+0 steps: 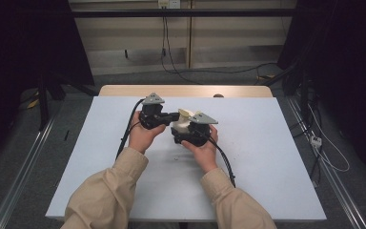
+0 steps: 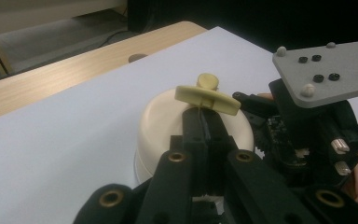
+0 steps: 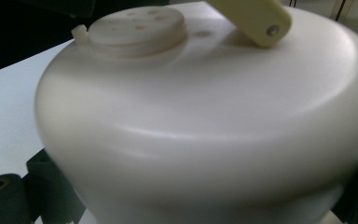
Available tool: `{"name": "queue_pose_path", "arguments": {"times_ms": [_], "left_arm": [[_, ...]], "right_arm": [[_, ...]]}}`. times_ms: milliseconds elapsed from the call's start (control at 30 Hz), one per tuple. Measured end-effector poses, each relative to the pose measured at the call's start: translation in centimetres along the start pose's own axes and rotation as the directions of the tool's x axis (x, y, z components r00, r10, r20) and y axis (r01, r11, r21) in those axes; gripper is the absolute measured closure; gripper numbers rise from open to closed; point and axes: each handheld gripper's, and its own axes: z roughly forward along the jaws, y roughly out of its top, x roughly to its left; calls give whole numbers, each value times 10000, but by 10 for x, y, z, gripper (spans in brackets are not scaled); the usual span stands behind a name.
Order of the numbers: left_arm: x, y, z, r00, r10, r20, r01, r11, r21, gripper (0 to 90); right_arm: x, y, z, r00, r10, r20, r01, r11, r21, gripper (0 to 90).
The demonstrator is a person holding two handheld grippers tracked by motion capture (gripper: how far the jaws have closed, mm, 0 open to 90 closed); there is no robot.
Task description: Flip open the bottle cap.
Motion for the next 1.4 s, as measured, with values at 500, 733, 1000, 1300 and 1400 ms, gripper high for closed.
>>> {"name": "queue_pose_path", "arguments": {"times_ms": [500, 733, 1000, 1300, 1400], "left_arm": [[-5, 9, 4, 9998, 194, -1, -194, 9998, 8, 900], [-6, 10, 6, 9997, 226, -8, -226, 9997, 24, 900], [-6, 11, 7, 9997, 237, -30, -237, 9997, 1, 900], [-7, 12, 10, 10000, 95, 5, -95, 9999, -66, 900], [-7, 13, 10, 9998, 186, -3, -186, 9998, -28, 900]], "right_arm": [[0, 0, 0, 10000, -2, 3, 2, 10000, -26, 54], [0, 0, 0, 10000, 14, 5, -14, 10000, -11, 54], [0, 0, 0, 10000, 17, 9, -17, 10000, -12, 54], [0, 0, 0, 10000, 20, 9, -20, 10000, -1, 54], [0, 0, 0, 10000, 16, 7, -16, 10000, 2, 54]]}}
